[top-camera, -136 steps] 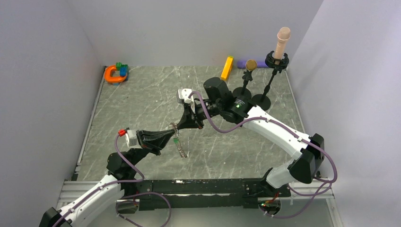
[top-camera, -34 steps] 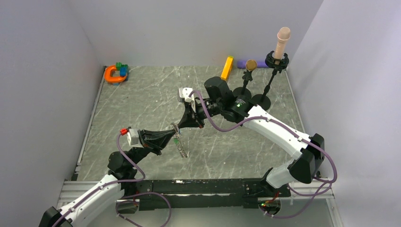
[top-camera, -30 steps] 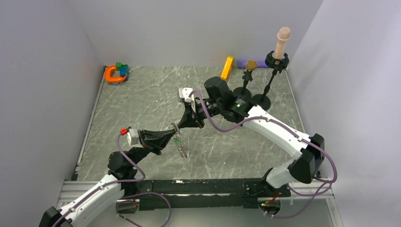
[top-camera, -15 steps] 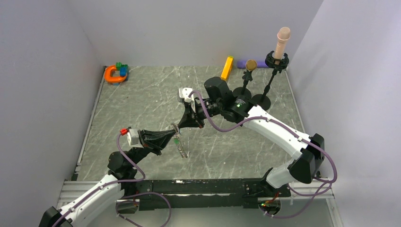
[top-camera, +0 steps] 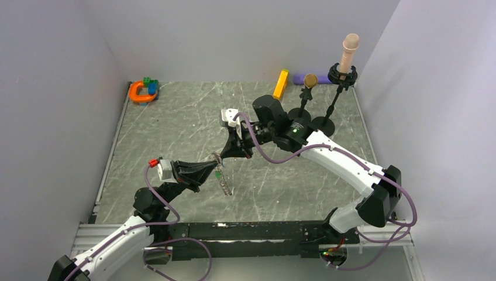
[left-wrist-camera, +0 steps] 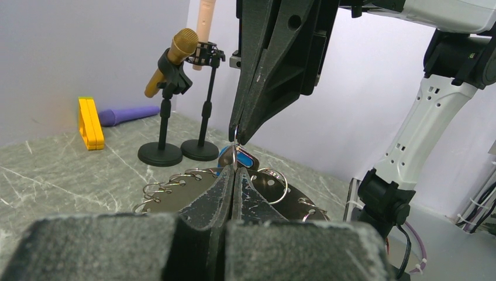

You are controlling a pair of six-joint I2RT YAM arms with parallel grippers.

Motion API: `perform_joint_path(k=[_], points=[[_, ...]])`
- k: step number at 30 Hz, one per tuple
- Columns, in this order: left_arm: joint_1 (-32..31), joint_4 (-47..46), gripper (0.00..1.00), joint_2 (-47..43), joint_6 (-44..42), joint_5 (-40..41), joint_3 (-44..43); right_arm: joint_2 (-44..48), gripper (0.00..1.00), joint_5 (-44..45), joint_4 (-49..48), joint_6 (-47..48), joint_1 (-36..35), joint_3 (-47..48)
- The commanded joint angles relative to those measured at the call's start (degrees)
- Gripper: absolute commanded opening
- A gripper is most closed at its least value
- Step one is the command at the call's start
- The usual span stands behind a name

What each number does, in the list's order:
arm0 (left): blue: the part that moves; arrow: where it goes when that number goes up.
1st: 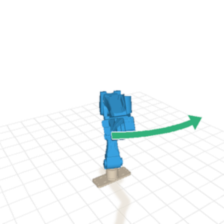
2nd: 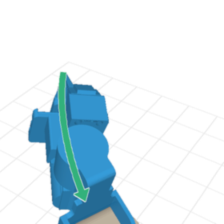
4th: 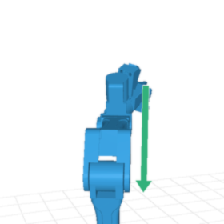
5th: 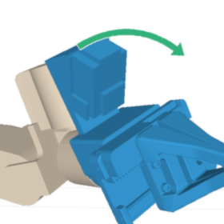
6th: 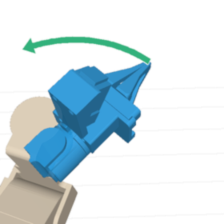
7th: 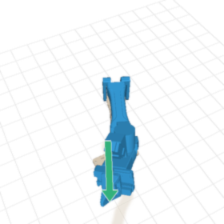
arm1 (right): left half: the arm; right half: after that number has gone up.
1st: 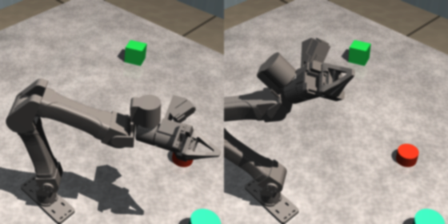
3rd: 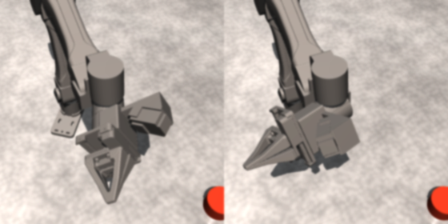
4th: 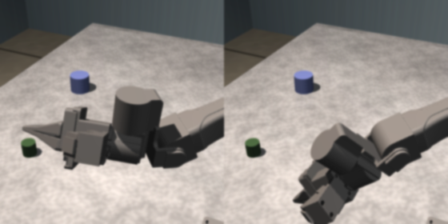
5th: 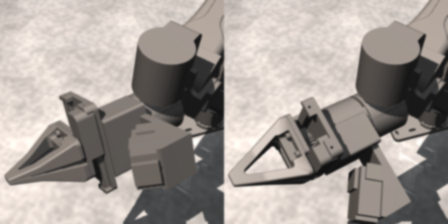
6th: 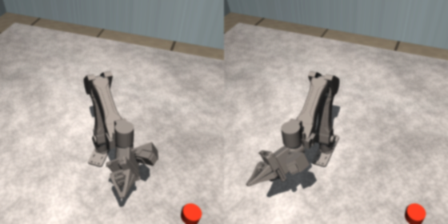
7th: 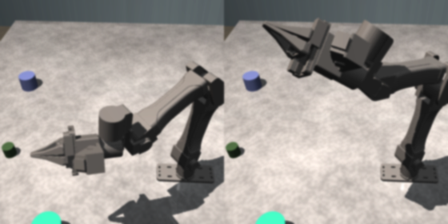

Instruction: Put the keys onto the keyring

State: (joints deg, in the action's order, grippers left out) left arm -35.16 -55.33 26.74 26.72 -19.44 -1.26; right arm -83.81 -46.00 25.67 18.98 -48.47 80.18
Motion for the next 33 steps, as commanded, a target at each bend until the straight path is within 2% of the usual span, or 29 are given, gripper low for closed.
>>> perform_joint_path(k=[1,33], points=[[0.1,-6.3,0.00,0.5,0.9,-1.4,-2.0,0.6,0.00,-0.9,-0.5,0.2,0.1,0.1],[0.1,-8.3,0.00,1.5,1.1,-2.1,-1.9,-0.1,0.00,-2.3,0.1,0.3,-1.0,0.0]])
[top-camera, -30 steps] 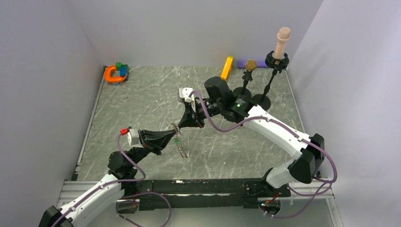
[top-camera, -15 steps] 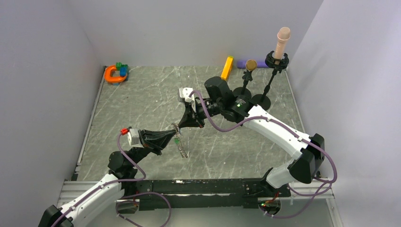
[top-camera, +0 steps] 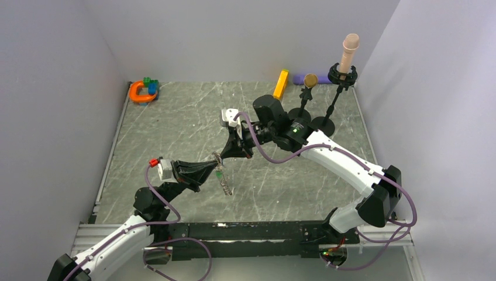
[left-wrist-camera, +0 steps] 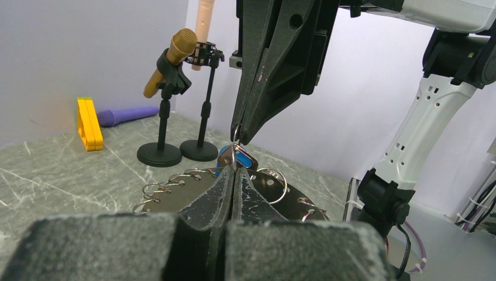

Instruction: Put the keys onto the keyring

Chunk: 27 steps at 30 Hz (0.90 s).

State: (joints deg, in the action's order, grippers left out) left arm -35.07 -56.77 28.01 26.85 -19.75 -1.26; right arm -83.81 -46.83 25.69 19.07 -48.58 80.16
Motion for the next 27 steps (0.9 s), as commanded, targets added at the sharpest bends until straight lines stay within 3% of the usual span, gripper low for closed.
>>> perform_joint_path(k=[1,27], points=[[0.0,-6.9,0.00,0.2,1.0,-1.9,-2.0,0.0,0.00,-1.5,0.1,0.2,-0.9,0.0],[0.3,-8.2,0.00,1.4,1.2,-2.9,-2.4,-0.4,0.00,-3.1,-1.1,-1.3,-1.0,-0.2]])
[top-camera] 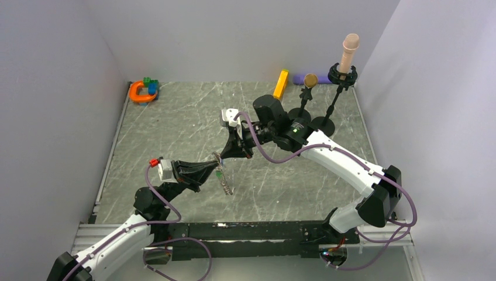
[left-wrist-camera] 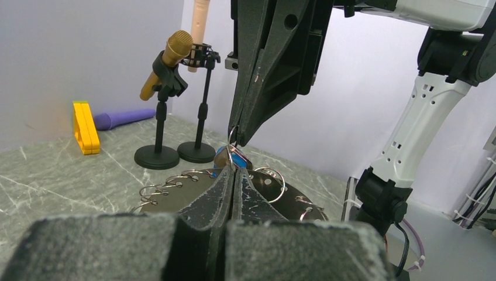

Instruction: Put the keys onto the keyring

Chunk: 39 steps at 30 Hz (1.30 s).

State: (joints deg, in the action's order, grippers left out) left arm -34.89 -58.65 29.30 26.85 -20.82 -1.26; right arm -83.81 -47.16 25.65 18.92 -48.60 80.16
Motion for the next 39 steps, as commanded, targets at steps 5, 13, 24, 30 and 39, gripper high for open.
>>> perform_joint_path(k=[5,13,24,30,39], points=[[0.2,-6.0,0.00,0.0,1.1,-2.2,-2.5,-0.3,0.00,-3.4,-1.3,-1.7,-1.0,-0.4],[0.3,-5.4,0.00,-0.3,0.9,-2.4,-2.6,-0.3,0.00,-4.4,-2.1,-2.9,-1.1,-0.7],[0.6,-4.3,0.00,-2.3,0.5,-3.4,-2.0,-0.5,0.00,-4.4,-2.7,-4.2,-0.5,-0.9],[1.2,-5.1,0.00,-2.8,0.6,-5.1,-1.9,-0.3,0.00,-4.5,-2.8,-4.5,-0.2,-1.2],[2.3,-6.8,0.00,-2.5,1.3,-7.9,-1.8,0.1,0.00,-4.7,-3.1,-4.9,0.2,-2.1]])
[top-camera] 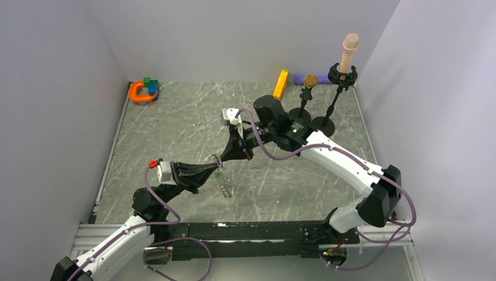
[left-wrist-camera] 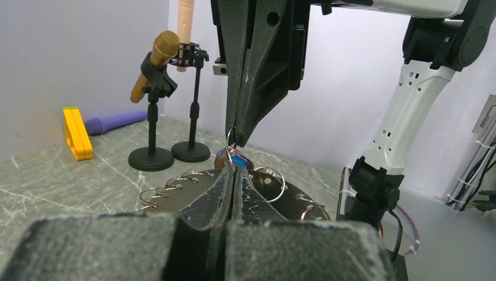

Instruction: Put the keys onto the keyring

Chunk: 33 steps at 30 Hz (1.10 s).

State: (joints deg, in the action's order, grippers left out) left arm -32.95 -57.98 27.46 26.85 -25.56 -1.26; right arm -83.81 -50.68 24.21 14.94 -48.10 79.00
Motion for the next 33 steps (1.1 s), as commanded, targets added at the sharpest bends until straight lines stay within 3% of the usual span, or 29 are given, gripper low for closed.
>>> perform_joint_path(k=[1,12,33], points=[[0.5,-8.1,0.00,-0.4,1.5,-3.6,-1.8,0.2,0.00,-1.2,-1.6,-0.9,-0.2,-0.9],[2.7,-10.2,0.00,1.2,3.4,-7.2,-2.2,0.6,0.00,-2.4,-2.3,-1.6,0.1,-1.6],[3.9,-4.4,0.00,1.6,1.8,-10.6,-4.8,0.1,0.00,-3.0,-3.1,-2.5,0.2,-0.8]])
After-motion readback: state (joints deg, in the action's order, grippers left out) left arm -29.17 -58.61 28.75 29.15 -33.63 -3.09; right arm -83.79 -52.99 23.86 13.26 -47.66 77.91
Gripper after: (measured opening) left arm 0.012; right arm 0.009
